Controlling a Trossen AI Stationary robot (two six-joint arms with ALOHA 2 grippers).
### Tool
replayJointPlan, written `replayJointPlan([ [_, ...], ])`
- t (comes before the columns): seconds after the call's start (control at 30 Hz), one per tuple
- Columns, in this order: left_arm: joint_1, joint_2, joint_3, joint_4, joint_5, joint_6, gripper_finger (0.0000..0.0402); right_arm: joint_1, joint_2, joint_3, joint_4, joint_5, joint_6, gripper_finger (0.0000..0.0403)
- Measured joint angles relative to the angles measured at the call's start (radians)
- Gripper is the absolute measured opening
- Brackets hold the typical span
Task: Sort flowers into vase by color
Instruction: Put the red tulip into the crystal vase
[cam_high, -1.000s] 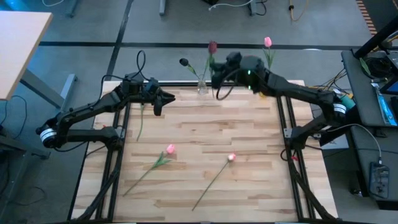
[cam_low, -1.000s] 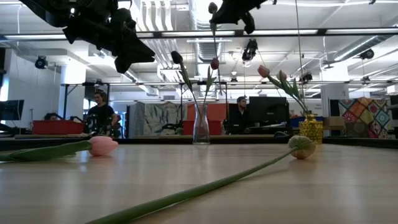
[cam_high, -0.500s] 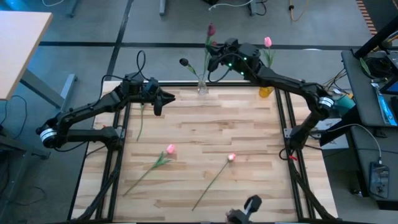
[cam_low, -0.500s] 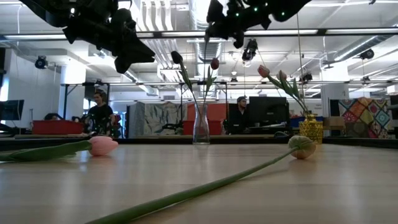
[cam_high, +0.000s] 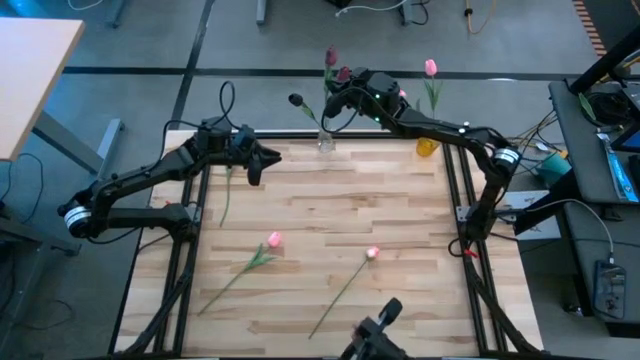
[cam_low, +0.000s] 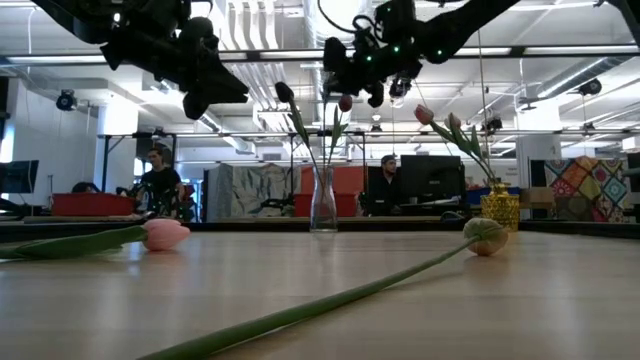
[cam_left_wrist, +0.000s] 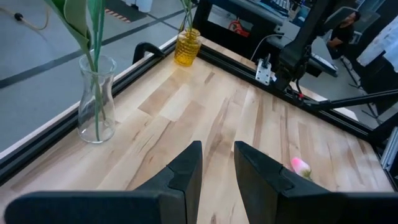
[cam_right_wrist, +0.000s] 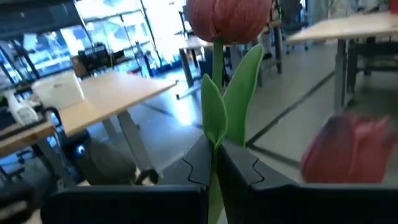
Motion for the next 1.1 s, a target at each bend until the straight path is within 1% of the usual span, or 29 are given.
replayJointPlan([
  [0.13, 0.0, 0.0, 0.0, -0.024, 0.0, 0.0, 0.0079, 0.0, 0.012, 0.0, -0.056, -0.002, 0.039, 0.0013],
  [0.23, 0.0, 0.0, 0.0, -0.035, 0.0, 0.0, 0.0079, -0.002, 0.012, 0.0, -0.108, -0.001, 0.052, 0.0027],
  [0.33, 0.0, 0.0, 0.0, -0.038, 0.0, 0.0, 0.0079, -0.002, 0.009, 0.0, -0.145, 0.001, 0.063, 0.0058],
  [0.53, 0.0, 0.0, 0.0, -0.039, 0.0, 0.0, 0.0079, -0.001, -0.015, 0.0, -0.185, -0.002, 0.094, 0.0133],
  [0.6, 0.0, 0.0, 0.0, -0.039, 0.0, 0.0, 0.0079, 0.001, -0.026, 0.016, -0.229, -0.003, 0.092, 0.0152],
  [0.7, 0.0, -0.001, 0.0, -0.04, 0.0, 0.0, 0.0079, 0.007, -0.046, 0.061, -0.325, -0.006, 0.066, 0.017],
  [0.83, 0.0, -0.014, 0.0, -0.065, 0.009, 0.0, 0.0079, 0.027, -0.068, 0.147, -0.516, -0.006, 0.032, 0.0176],
  [0.93, -0.003, -0.039, 0.0, -0.114, 0.044, 0.001, 0.0079, 0.053, -0.078, 0.207, -0.638, -0.003, -0.016, 0.0169],
  [1.03, -0.011, -0.063, 0.0, -0.174, 0.052, 0.021, 0.0079, 0.076, -0.082, 0.244, -0.701, 0.002, -0.061, 0.0155],
  [1.1, -0.016, -0.074, 0.0, -0.204, 0.052, 0.038, 0.0079, 0.082, -0.082, 0.25, -0.71, 0.002, -0.062, 0.0144],
])
